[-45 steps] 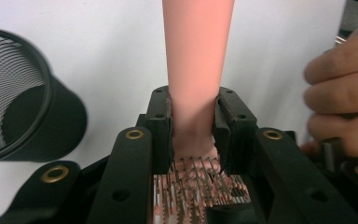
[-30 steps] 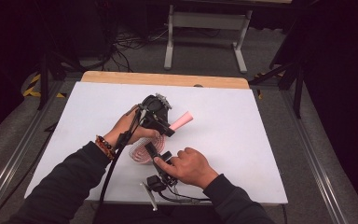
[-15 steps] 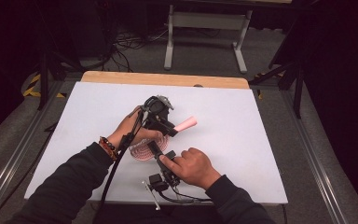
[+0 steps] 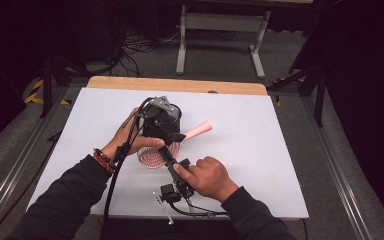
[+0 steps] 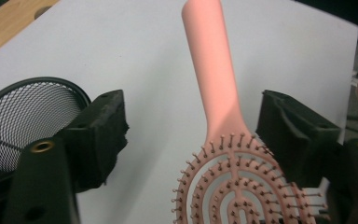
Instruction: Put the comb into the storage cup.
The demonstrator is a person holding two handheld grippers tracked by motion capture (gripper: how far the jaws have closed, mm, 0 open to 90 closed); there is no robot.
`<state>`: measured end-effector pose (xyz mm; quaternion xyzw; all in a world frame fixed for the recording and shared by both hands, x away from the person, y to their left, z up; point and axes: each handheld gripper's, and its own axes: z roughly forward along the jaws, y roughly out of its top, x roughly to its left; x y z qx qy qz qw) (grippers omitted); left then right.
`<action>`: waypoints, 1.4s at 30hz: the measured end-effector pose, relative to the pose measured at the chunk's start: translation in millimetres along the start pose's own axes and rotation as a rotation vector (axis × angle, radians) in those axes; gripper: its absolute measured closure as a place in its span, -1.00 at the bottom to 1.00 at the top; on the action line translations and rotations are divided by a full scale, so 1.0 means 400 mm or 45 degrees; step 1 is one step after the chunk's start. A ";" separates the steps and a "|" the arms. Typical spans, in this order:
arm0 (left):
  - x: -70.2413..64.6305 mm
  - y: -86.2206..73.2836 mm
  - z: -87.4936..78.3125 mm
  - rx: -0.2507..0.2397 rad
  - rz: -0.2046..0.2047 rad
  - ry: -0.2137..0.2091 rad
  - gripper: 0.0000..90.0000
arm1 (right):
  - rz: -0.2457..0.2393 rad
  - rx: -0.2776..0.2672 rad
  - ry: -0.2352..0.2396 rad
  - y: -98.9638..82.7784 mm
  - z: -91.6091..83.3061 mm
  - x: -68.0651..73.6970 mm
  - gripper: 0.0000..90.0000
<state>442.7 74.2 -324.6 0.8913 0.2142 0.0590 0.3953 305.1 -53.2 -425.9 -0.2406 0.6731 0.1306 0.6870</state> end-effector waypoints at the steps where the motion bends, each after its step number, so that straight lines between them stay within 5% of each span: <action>1: 0.000 0.000 0.000 0.000 0.000 0.000 -0.67 | 0.008 0.002 -0.006 0.001 -0.001 -0.001 0.44; 5: 0.011 -0.013 -0.004 -0.068 0.018 0.008 -0.88 | 0.034 -0.010 -0.023 0.005 -0.003 0.001 0.44; 10: 0.031 -0.024 -0.020 -0.147 0.007 0.031 -0.91 | 0.045 -0.011 -0.030 0.002 -0.004 0.001 0.44; 16: 0.039 -0.038 -0.065 -0.276 0.067 0.066 -0.90 | 0.053 0.000 -0.012 -0.008 -0.005 -0.002 0.44; 23: 0.040 -0.077 -0.122 -0.426 0.143 0.210 -0.88 | 0.120 0.032 -0.019 -0.036 -0.005 -0.005 0.44; 26: 0.045 -0.096 -0.143 -0.466 0.130 0.217 -0.89 | 0.135 0.057 -0.011 -0.056 -0.005 -0.006 0.44; 30: 0.054 -0.141 -0.178 -0.524 0.122 0.256 -0.89 | 0.204 0.083 -0.011 -0.085 -0.002 -0.014 0.44; 38: 0.042 -0.244 -0.209 -0.603 0.123 0.249 -0.90 | 0.355 0.170 -0.022 -0.152 -0.001 -0.045 0.44; 42: 0.029 -0.300 -0.190 -0.567 0.109 0.289 -0.88 | 0.422 0.193 -0.047 -0.173 -0.001 -0.059 0.44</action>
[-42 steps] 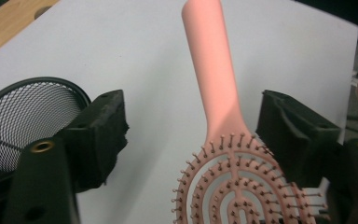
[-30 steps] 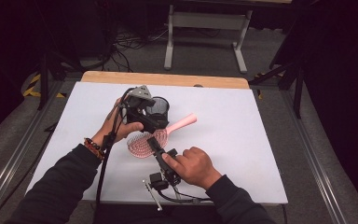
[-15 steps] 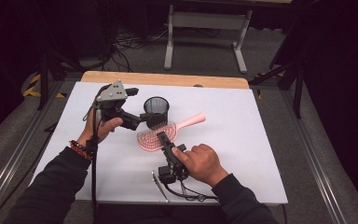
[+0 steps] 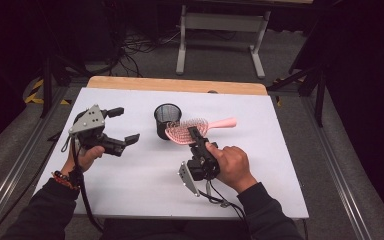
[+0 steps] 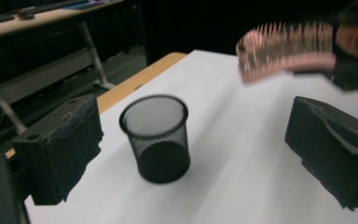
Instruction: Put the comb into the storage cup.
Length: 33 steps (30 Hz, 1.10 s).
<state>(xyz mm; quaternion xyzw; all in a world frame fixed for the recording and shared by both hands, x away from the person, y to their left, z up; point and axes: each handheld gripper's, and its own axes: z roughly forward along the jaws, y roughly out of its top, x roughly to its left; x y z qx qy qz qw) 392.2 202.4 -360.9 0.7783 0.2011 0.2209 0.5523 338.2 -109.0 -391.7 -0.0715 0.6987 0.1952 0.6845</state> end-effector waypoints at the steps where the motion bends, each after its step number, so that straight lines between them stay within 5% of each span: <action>1: -0.006 -0.014 -0.002 0.006 0.008 0.011 -0.88 | 0.011 0.002 0.004 -0.003 0.000 -0.005 0.44; 9: -0.036 -0.113 -0.034 -0.057 -0.013 0.006 -0.89 | 0.122 0.013 -0.018 -0.018 0.008 -0.031 0.44; 14: -0.056 -0.148 -0.050 -0.104 -0.026 0.108 -0.87 | 0.147 0.040 -0.031 -0.028 0.020 -0.042 0.44; 22: -0.101 -0.194 -0.059 -0.057 -0.015 0.076 -0.87 | 0.365 0.035 -0.022 -0.054 0.046 -0.070 0.44; 27: -0.121 -0.213 -0.079 -0.047 -0.018 0.062 -0.86 | 0.445 0.033 -0.024 -0.059 0.055 -0.085 0.44; 28: -0.122 -0.218 -0.082 -0.043 -0.019 0.060 -0.86 | 0.509 0.028 -0.027 -0.061 0.061 -0.096 0.44; 33: -0.127 -0.233 -0.086 -0.019 -0.018 0.074 -0.86 | 0.577 0.022 -0.027 -0.066 0.072 -0.113 0.44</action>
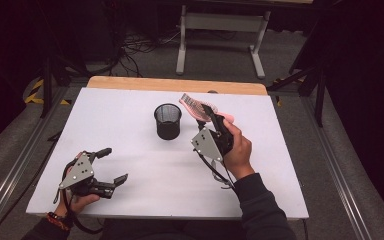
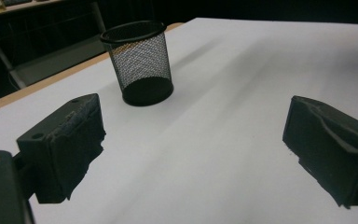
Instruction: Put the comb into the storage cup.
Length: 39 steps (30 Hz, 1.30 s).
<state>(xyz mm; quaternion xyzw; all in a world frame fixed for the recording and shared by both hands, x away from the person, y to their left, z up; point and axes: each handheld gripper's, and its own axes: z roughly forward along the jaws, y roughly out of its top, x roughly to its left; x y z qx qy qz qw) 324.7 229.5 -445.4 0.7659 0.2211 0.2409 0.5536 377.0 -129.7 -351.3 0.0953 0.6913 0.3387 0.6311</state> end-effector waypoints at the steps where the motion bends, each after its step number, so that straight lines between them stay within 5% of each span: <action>1: 0.001 -0.001 0.000 -0.005 -0.010 -0.010 -0.86 | 0.026 -0.004 -0.001 0.001 0.005 -0.004 0.44; 27: 0.020 -0.018 0.016 0.010 -0.050 -0.015 -0.86 | 0.486 -0.065 0.032 -0.020 0.073 -0.086 0.44; 34: 0.019 -0.019 0.023 0.056 -0.034 -0.001 -0.85 | 0.575 -0.086 0.036 -0.029 0.087 -0.102 0.44; 39: 0.020 -0.019 0.020 0.034 -0.039 -0.015 -0.84 | 0.635 -0.090 0.032 -0.036 0.102 -0.104 0.44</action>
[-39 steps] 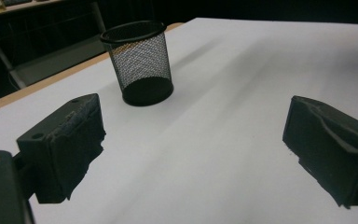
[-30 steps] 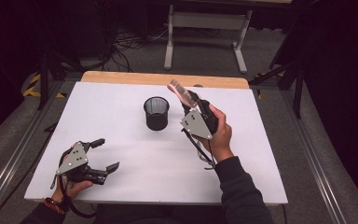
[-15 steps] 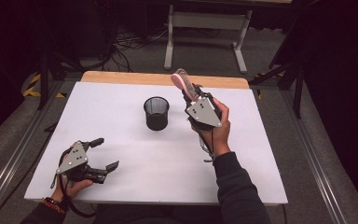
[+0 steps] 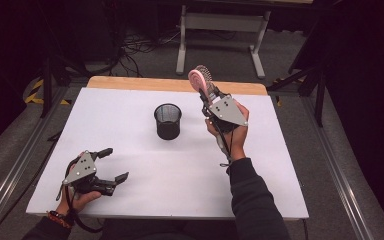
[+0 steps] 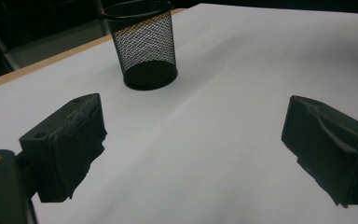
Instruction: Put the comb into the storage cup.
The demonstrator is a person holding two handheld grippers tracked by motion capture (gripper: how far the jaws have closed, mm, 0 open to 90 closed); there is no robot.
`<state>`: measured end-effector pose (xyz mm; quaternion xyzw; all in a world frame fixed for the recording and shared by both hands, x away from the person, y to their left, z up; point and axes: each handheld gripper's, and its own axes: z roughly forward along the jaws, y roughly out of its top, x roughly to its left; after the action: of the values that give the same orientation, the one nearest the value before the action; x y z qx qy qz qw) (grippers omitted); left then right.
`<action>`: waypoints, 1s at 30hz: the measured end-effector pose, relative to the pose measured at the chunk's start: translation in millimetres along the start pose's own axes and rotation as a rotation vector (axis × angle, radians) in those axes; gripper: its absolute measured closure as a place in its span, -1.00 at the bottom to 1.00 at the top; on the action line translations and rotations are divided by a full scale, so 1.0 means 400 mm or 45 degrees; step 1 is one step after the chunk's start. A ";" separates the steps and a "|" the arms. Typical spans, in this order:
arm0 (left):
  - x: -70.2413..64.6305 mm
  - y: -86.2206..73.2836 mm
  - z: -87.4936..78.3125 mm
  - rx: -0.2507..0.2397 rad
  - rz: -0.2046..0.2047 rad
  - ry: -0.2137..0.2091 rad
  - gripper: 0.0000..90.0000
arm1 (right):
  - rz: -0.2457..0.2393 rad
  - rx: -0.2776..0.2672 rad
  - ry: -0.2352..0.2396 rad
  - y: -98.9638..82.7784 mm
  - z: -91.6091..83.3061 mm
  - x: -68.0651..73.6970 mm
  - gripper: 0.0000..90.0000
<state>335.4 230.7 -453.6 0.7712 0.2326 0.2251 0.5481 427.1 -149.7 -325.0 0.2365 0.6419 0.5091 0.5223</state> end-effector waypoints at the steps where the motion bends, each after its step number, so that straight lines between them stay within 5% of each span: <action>1: 0.000 0.000 -0.001 0.002 0.002 0.002 -0.85 | 0.014 -0.002 -0.006 -0.002 0.003 -0.001 0.44; 9: 0.000 -0.001 0.000 -0.008 -0.003 -0.008 -0.85 | 0.153 -0.031 0.004 0.004 0.019 -0.024 0.44; 30: 0.009 -0.003 -0.006 -0.015 -0.019 -0.019 -0.85 | 0.276 -0.098 0.065 0.065 0.066 -0.017 0.44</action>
<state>336.4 235.0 -453.7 0.7679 0.2329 0.2164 0.5561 447.4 -134.9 -296.9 0.2712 0.6058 0.5927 0.4563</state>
